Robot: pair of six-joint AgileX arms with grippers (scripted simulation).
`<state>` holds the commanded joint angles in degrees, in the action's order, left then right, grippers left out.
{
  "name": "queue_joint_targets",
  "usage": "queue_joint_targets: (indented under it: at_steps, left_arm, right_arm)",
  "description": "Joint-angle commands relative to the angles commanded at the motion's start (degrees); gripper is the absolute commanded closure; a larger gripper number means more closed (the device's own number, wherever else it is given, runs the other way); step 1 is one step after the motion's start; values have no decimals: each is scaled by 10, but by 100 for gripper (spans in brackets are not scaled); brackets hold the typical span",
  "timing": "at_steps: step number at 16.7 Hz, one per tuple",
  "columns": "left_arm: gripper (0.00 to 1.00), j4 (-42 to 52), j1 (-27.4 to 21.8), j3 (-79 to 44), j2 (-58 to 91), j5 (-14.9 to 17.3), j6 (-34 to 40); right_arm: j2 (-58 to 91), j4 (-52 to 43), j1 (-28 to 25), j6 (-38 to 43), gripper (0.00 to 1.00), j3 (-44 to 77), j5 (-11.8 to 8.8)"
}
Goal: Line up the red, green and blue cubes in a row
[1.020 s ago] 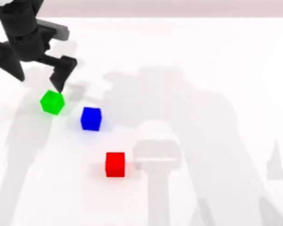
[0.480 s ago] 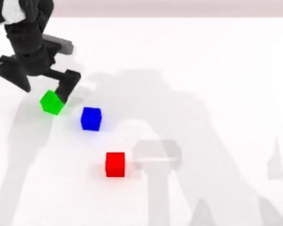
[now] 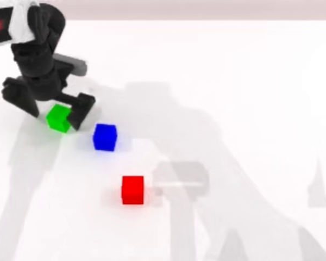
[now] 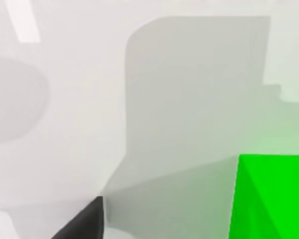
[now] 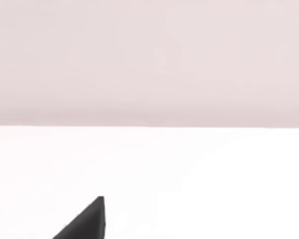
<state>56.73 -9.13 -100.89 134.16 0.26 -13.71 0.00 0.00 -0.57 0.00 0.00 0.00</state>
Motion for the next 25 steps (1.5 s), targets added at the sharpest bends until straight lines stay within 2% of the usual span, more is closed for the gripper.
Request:
queue_joint_targets:
  at_steps: [13, 25]
  left_arm:
    - [98, 0, 0, 0, 0, 0, 0]
    - [100, 27, 2, -23, -14, 2, 1]
  right_arm:
    - [0, 0, 0, 0, 0, 0, 0]
    - [0, 0, 0, 0, 0, 0, 0]
